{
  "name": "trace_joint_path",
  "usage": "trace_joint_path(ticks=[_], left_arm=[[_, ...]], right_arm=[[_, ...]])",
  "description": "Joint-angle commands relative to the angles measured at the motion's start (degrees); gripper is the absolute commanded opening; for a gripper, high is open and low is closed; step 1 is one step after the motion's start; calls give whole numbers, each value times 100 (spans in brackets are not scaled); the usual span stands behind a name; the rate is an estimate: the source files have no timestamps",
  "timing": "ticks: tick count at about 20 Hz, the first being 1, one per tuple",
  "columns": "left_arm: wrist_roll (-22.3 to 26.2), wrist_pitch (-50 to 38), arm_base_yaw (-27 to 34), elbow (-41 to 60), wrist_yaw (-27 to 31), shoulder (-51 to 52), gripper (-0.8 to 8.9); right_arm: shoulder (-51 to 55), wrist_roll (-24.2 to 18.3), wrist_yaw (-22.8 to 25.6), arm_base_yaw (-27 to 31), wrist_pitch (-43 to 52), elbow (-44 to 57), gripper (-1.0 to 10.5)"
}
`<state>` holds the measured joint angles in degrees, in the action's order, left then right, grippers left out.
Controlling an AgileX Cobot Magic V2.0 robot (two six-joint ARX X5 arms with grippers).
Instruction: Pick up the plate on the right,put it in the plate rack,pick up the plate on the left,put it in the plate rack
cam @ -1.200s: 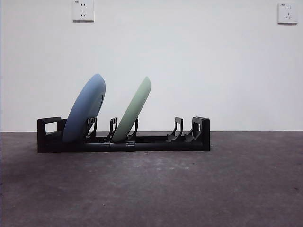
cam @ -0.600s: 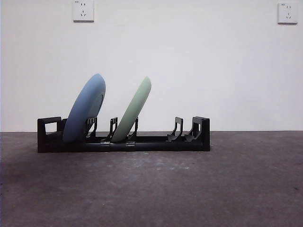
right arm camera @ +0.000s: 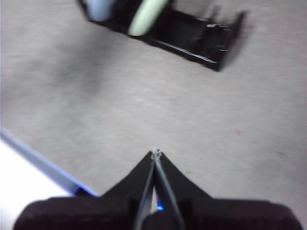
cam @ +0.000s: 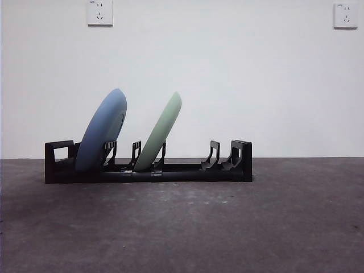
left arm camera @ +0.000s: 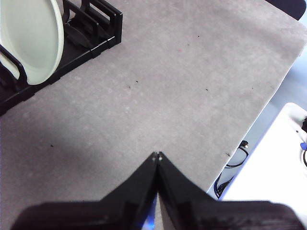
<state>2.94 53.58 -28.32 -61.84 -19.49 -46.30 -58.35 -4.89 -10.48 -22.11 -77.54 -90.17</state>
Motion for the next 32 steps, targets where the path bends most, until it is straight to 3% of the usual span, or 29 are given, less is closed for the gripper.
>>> trace_joint_path(ticks=[1, 5, 8, 11, 16, 20, 24, 30, 32], left_arm=[[-4, -31, 0, -22, 9, -57, -4], [138, -1276, 144, -22, 59, -55, -4], [446, -2347, 291, -7, 678, 122, -4], [1202, -3062, 964, 120, 837, 448, -4], [1635, -3915, 2262, 1346, 1012, 1633, -4], [1469, -5300, 2793, 3274, 1056, 2691, -4], [1032, -5930, 2850, 4828, 1182, 3364, -4], [448, -5995, 2852, 6135, 1506, 4122, -4], [452, -5464, 2852, 6144, 1510, 4275, -4]], right_arm=[[-26, 33, 269, -4, -131, 46, 2], [-77, 33, 619, -4, -131, 46, 2], [-140, 33, 647, -2, -131, 46, 2], [-192, 33, 649, -2, -131, 46, 2], [-260, 33, 649, -2, -131, 46, 2], [-267, 33, 647, -2, -131, 46, 2], [-267, 33, 647, -2, -131, 46, 2], [-267, 33, 649, -2, -131, 46, 2], [-267, 33, 647, -2, -131, 46, 2]])
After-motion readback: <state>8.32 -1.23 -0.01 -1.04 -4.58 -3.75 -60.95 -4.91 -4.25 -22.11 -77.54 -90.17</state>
